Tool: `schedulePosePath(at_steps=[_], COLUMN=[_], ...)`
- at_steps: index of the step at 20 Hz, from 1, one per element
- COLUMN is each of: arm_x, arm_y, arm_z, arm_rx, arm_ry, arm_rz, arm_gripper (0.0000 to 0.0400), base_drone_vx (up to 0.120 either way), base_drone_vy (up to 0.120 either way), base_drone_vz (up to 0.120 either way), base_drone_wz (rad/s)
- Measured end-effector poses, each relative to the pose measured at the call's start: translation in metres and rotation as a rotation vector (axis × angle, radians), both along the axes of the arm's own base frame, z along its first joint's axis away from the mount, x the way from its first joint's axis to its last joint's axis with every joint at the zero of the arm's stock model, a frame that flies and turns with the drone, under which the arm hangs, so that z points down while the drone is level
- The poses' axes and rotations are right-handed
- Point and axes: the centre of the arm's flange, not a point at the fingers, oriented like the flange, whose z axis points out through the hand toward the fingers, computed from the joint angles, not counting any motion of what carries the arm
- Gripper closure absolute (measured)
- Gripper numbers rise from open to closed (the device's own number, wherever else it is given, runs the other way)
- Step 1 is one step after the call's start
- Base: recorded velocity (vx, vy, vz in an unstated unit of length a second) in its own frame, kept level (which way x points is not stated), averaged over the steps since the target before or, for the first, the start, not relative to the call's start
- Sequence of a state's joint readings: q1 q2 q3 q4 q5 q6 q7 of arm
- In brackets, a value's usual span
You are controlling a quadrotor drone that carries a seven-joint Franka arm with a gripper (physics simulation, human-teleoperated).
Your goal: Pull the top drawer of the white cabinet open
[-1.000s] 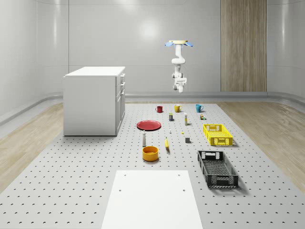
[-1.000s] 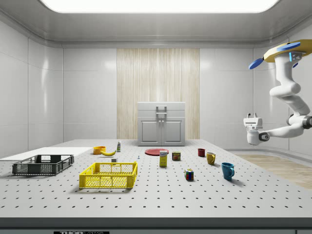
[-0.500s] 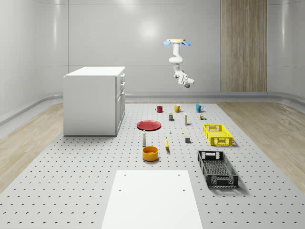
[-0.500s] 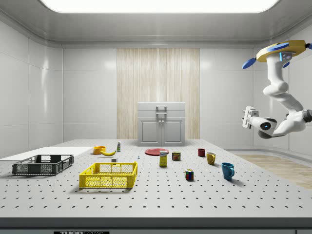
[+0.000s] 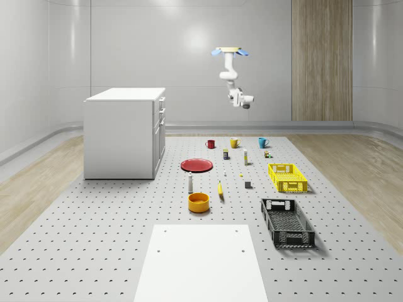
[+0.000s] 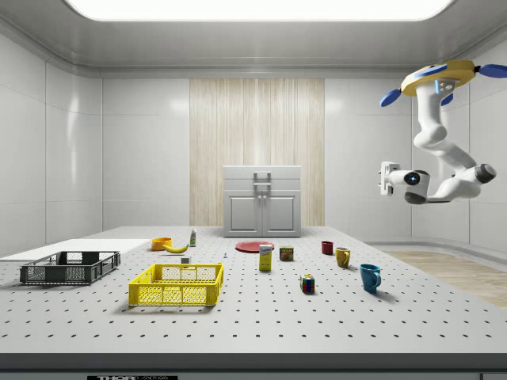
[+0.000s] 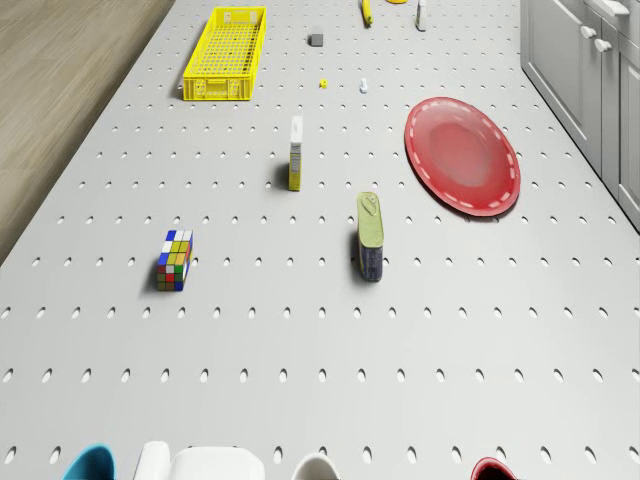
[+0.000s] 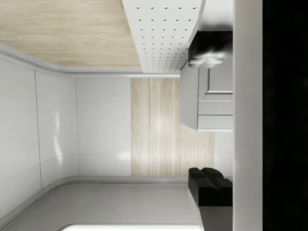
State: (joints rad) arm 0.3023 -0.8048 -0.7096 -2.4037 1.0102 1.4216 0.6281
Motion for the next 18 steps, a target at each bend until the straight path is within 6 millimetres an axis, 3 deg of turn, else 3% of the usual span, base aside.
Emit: schedulePosePath(at_steps=[15,18], arm_x=[0.0001,0.0001], arm_y=[-0.0002,-0.0002], arm_z=[-0.0037,-0.0038], arm_rx=[0.039,0.040], arm_ry=[0.000,0.001], arm_rz=[0.000,0.000], arm_gripper=[0.0095,0.0095], base_drone_vx=[0.120,0.120], base_drone_vy=[-0.120,-0.120], base_drone_vz=[0.120,0.027], base_drone_wz=[0.000,0.000])
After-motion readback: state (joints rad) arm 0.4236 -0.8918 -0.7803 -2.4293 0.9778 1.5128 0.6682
